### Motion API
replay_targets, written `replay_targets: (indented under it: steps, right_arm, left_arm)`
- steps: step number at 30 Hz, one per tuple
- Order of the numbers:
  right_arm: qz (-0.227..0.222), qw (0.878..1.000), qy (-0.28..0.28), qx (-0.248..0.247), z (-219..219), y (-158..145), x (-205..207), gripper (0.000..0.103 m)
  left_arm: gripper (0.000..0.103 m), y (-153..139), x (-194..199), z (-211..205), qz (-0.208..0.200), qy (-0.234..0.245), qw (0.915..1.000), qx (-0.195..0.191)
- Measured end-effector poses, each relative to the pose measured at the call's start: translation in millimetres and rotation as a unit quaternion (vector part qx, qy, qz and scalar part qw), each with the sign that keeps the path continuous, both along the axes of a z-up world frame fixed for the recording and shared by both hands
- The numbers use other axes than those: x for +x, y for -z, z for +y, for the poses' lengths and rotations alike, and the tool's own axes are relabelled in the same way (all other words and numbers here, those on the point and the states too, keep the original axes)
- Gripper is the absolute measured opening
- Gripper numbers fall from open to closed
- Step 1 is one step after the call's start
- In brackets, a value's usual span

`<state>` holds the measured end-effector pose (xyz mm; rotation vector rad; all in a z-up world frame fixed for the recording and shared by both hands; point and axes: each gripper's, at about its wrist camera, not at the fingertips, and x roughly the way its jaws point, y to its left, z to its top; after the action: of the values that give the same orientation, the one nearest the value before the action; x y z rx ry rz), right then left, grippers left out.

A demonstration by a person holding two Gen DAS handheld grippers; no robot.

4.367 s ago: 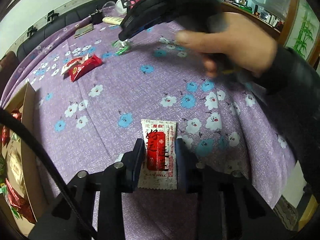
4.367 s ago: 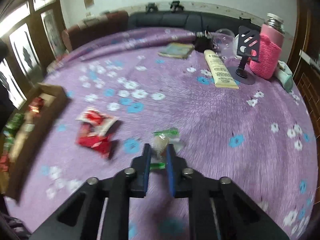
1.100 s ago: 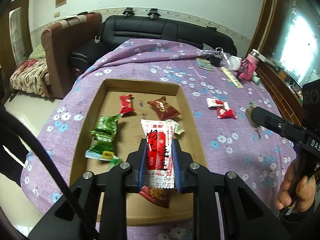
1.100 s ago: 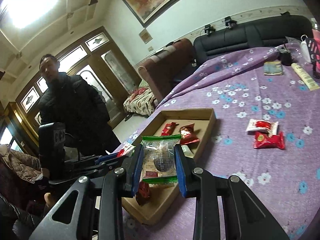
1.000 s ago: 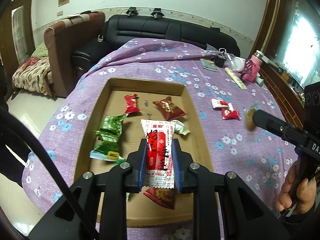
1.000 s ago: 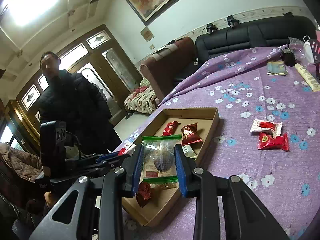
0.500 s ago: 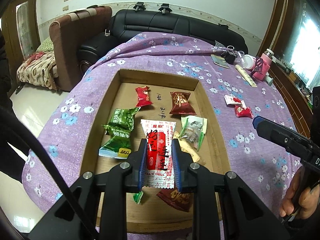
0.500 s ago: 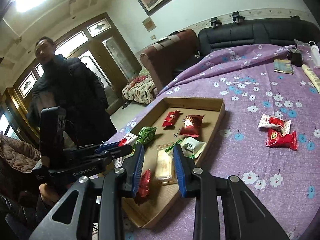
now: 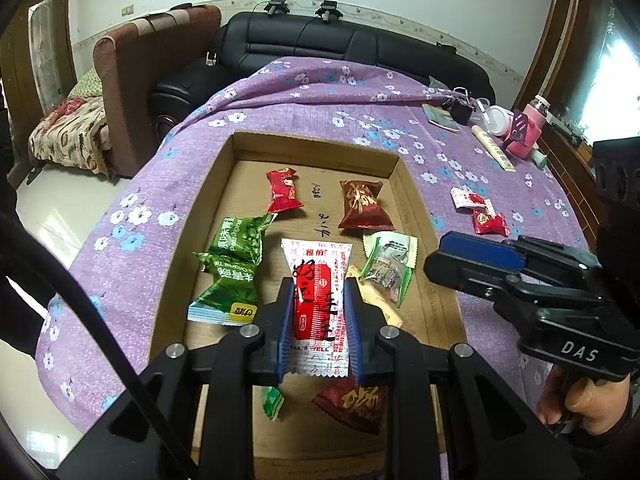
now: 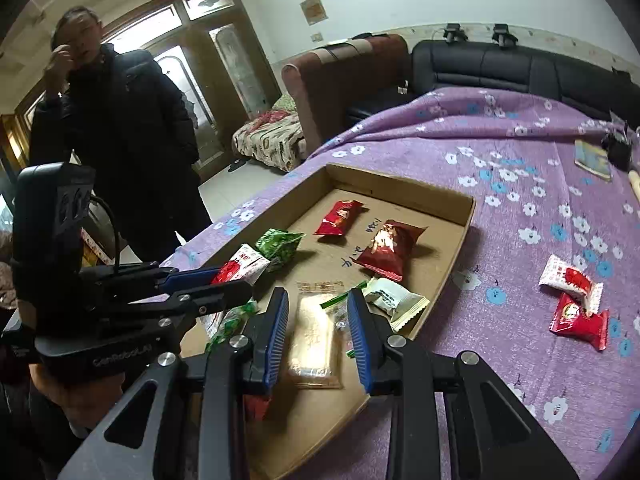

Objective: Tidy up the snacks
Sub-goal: 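Open both tools to drop the white snack and clear candy into the tray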

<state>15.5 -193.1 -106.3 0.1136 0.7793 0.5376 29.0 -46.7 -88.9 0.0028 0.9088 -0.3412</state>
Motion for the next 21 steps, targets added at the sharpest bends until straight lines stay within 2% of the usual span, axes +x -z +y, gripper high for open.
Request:
replay_targets:
  steps: [5,7,9,11,17,20,21]
  right_arm:
    - [0.016,0.999,0.037,0.032,-18.2,11.4,1.9,0.031]
    - [0.019,0.998,0.050,0.046,-26.0,12.0,0.5,0.036]
    - [0.014,0.996,0.065,0.059,-34.3,10.5,-2.8,0.054]
    - [0.011,0.995,0.075,0.069,-40.6,8.7,-4.9,0.062]
    - [0.001,0.991,0.100,0.087,-60.5,1.7,-14.8,0.069]
    - [-0.004,0.988,0.120,0.093,-74.1,-0.1,-21.5,0.071]
    - [-0.005,0.987,0.128,0.094,-78.8,-0.6,-22.1,0.074]
  left_arm:
    - [0.025,8.5,8.2,-7.8,0.011,-0.006,0.9996,0.024]
    - [0.025,11.6,10.3,-11.6,0.011,-0.008,0.9991,0.040]
    - [0.026,15.0,12.5,-16.0,0.012,-0.010,0.9983,0.055]
    - [0.026,18.8,14.5,-18.7,0.017,-0.013,0.9977,0.064]
    - [0.031,27.2,16.4,-22.8,0.025,-0.023,0.9955,0.089]
    - [0.040,27.4,14.4,-22.8,0.027,-0.027,0.9948,0.094]
    - [0.050,26.5,13.5,-23.5,0.023,-0.029,0.9945,0.098]
